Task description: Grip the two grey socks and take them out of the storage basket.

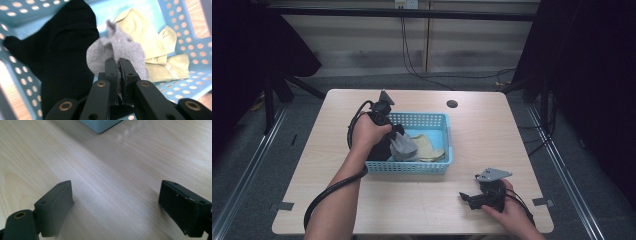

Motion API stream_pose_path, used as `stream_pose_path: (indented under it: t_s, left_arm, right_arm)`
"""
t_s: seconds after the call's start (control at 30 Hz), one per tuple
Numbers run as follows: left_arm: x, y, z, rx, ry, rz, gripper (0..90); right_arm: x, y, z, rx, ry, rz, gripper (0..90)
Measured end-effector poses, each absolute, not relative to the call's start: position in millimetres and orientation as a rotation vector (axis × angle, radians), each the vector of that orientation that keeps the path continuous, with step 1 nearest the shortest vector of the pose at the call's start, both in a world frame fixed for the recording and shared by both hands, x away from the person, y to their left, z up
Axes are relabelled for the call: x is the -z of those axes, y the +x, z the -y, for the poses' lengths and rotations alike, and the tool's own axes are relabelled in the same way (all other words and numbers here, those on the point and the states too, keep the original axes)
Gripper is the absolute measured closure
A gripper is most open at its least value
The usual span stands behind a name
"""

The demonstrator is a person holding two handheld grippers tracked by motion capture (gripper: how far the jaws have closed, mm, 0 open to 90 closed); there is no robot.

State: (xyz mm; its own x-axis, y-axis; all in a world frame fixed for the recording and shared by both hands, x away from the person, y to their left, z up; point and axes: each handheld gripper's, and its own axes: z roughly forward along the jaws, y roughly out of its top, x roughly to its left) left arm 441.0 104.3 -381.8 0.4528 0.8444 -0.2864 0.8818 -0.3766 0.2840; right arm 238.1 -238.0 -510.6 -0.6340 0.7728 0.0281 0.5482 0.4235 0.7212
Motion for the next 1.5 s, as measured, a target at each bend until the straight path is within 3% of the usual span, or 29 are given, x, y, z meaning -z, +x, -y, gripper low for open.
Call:
stream_pose_path:
  t_s: [1.5]
  left_arm:
    - [283.9,444.8,-152.4,0.095,2.339,-1.526,86.1]
  right_arm:
    - [510.3,238.1,238.3,-1.025,1.138,-2.379,11.7]
